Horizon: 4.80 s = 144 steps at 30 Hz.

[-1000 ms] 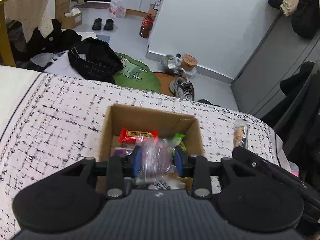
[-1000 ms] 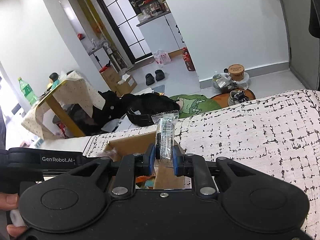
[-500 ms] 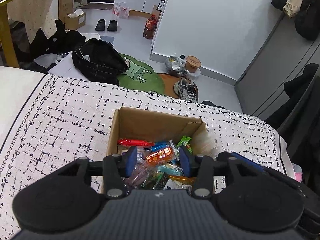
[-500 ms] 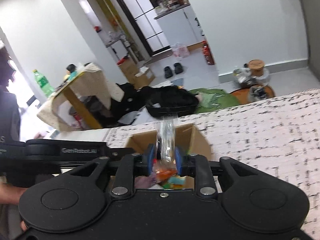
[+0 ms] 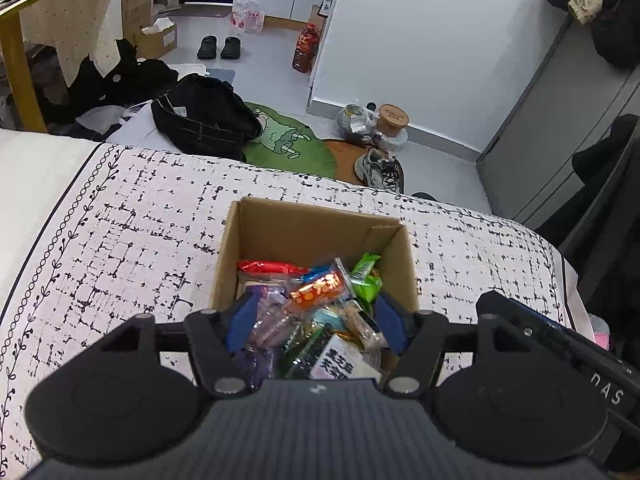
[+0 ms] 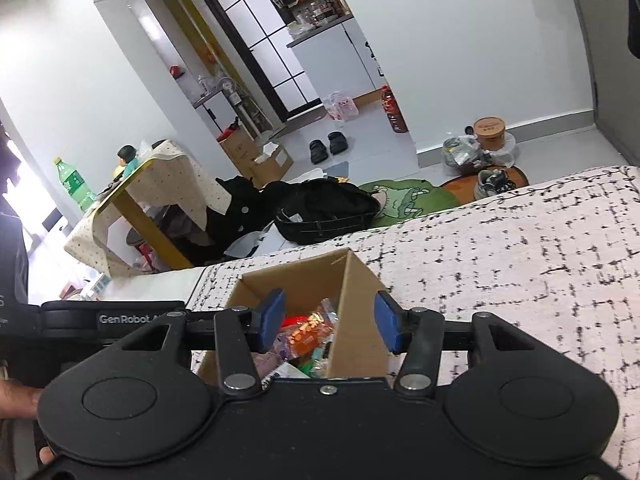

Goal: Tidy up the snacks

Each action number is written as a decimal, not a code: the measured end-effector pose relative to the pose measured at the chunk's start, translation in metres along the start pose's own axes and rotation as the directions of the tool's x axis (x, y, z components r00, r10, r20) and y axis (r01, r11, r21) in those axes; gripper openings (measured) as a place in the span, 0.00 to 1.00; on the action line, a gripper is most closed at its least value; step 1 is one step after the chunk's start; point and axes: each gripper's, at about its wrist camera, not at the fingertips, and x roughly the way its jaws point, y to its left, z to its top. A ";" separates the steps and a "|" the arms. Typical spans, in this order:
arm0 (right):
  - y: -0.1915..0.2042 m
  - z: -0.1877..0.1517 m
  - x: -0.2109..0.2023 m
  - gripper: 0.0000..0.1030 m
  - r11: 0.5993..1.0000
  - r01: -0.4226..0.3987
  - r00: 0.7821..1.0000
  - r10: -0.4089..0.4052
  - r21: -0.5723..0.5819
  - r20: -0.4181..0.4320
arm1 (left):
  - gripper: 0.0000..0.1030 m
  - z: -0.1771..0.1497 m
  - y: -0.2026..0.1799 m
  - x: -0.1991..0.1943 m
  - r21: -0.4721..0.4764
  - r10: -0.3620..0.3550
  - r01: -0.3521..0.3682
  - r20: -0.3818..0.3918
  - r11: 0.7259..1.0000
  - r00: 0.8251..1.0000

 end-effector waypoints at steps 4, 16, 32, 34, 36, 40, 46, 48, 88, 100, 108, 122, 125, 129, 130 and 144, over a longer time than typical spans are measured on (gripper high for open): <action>-0.009 -0.002 -0.011 0.49 1.000 0.019 1.000 -0.019 0.017 0.005 | 0.67 -0.006 -0.009 -0.008 0.013 -0.006 0.006 0.007 1.000 1.000; -0.025 -0.004 -0.076 0.61 0.992 0.122 0.991 -0.122 -0.007 0.050 | 0.92 -0.029 -0.027 -0.047 0.057 -0.036 0.034 0.039 0.998 0.999; -0.013 -0.014 -0.159 0.93 0.983 0.184 0.979 -0.183 -0.010 0.096 | 1.00 -0.053 -0.032 -0.117 0.176 -0.109 0.095 0.074 0.980 0.991; -0.008 -0.015 -0.166 0.96 0.982 0.190 0.977 -0.187 -0.014 0.099 | 1.00 -0.055 -0.031 -0.127 0.175 -0.115 0.099 0.085 0.980 0.990; -0.003 -0.014 -0.174 0.99 0.980 0.196 0.976 -0.194 -0.016 0.096 | 1.00 -0.059 -0.031 -0.140 0.193 -0.130 0.110 0.097 0.975 0.987; 0.008 -0.015 -0.191 1.00 0.981 0.193 0.977 -0.189 -0.027 0.100 | 1.00 -0.066 -0.030 -0.162 0.212 -0.142 0.113 0.125 0.971 0.982; 0.025 -0.019 -0.213 1.00 0.980 0.193 0.977 -0.187 -0.046 0.107 | 1.00 -0.078 -0.025 -0.187 0.232 -0.145 0.111 0.134 0.966 0.980; 0.032 -0.022 -0.219 1.00 0.980 0.191 0.977 -0.184 -0.055 0.110 | 1.00 -0.082 -0.022 -0.195 0.238 -0.150 0.114 0.139 0.965 0.979; 0.102 -0.060 -0.276 1.00 0.956 0.251 0.966 -0.236 -0.152 0.109 | 1.00 -0.131 0.004 -0.287 0.291 -0.134 0.071 0.202 0.954 0.970; 0.100 -0.058 -0.273 1.00 0.961 0.230 0.972 -0.219 -0.156 0.084 | 1.00 -0.130 0.002 -0.287 0.281 -0.147 0.086 0.204 0.956 0.968; 0.102 -0.056 -0.272 1.00 0.958 0.232 0.972 -0.221 -0.171 0.077 | 1.00 -0.132 0.007 -0.286 0.281 -0.163 0.101 0.207 0.954 0.965; 0.102 -0.054 -0.272 1.00 0.957 0.238 0.971 -0.229 -0.166 0.069 | 1.00 -0.130 0.009 -0.289 0.282 -0.159 0.097 0.208 0.954 0.965; 0.102 -0.054 -0.272 1.00 0.956 0.240 0.970 -0.232 -0.168 0.069 | 1.00 -0.130 0.010 -0.289 0.286 -0.158 0.094 0.207 0.954 0.966; 0.103 -0.055 -0.272 1.00 0.955 0.243 0.970 -0.235 -0.168 0.069 | 1.00 -0.131 0.013 -0.290 0.284 -0.158 0.096 0.204 0.954 0.966; 0.102 -0.055 -0.271 1.00 0.956 0.242 0.970 -0.234 -0.165 0.067 | 1.00 -0.131 0.013 -0.289 0.284 -0.158 0.096 0.204 0.954 0.966; 0.103 -0.055 -0.270 1.00 0.960 0.239 0.971 -0.232 -0.146 0.061 | 1.00 -0.132 0.015 -0.290 0.271 -0.158 0.097 0.213 0.958 0.964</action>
